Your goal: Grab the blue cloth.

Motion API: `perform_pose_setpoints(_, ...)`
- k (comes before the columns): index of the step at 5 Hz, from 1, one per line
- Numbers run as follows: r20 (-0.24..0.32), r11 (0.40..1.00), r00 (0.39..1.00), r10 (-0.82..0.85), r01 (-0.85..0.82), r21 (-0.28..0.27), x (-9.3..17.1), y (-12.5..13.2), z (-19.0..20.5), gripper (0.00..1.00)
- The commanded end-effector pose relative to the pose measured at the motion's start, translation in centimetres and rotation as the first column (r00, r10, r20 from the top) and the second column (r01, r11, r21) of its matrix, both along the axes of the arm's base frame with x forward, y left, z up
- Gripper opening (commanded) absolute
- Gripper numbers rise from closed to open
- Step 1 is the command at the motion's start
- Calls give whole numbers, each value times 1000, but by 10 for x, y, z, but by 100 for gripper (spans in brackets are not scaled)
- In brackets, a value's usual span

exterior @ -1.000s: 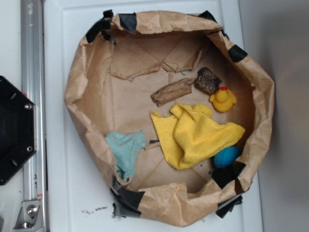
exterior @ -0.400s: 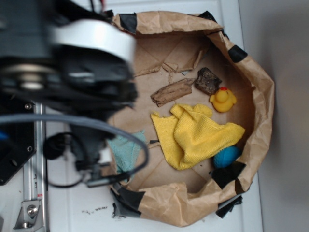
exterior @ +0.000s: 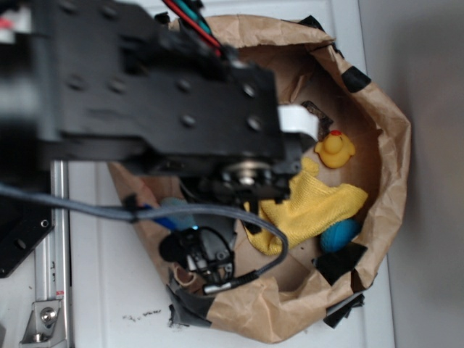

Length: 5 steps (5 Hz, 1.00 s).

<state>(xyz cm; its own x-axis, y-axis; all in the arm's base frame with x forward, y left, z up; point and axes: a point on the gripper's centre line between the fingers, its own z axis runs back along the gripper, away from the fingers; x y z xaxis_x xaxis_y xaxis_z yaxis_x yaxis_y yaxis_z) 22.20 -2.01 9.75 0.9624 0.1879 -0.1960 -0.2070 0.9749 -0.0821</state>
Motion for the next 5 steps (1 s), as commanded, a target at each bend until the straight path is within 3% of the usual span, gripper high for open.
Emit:
perform_pose_setpoints(1,-134,983,978,160,-171,-71,-8,-12,-41,100)
perform_pose_setpoints(2,-208,986,970,127,-147,-84,-24,-26,-62,100)
perform_pose_setpoints(3,-268,992,959,92,-113,-64,-50,-31,-94,58)
perform_pose_setpoints(4,-242,994,966,87,-100,-41,-64,-29,-109,0)
perform_pose_setpoints(5,-114,998,993,16,-22,-57,-51,-21,-86,0)
